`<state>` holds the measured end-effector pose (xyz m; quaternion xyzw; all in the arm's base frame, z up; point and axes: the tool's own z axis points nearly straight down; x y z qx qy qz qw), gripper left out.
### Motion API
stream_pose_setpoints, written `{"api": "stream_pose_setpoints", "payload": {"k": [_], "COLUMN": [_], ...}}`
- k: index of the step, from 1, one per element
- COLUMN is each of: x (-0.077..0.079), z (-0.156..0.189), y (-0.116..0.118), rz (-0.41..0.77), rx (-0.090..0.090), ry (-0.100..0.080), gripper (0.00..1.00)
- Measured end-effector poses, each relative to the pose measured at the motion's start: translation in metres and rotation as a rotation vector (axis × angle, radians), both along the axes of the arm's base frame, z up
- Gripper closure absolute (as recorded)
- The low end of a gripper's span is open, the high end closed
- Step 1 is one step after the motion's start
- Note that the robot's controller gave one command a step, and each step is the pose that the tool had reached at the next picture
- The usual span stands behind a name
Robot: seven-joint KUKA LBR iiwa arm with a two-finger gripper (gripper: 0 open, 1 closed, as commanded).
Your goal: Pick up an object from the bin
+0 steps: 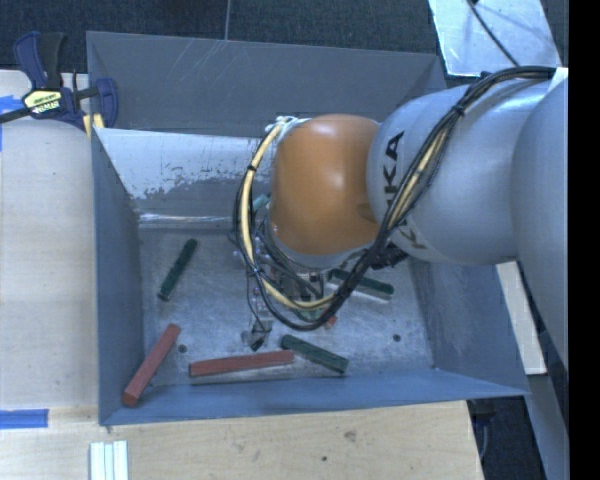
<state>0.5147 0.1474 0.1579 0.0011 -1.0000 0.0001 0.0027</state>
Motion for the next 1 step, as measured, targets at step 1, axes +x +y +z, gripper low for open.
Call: {"api": "stream_pose_setpoints", "payload": {"k": [1], "x": [-0.0268], "z": [-0.0764], "y": [-0.0551], "rz": [0.064], "rx": [-0.003], "ry": [0.003], "gripper": [0.00]}}
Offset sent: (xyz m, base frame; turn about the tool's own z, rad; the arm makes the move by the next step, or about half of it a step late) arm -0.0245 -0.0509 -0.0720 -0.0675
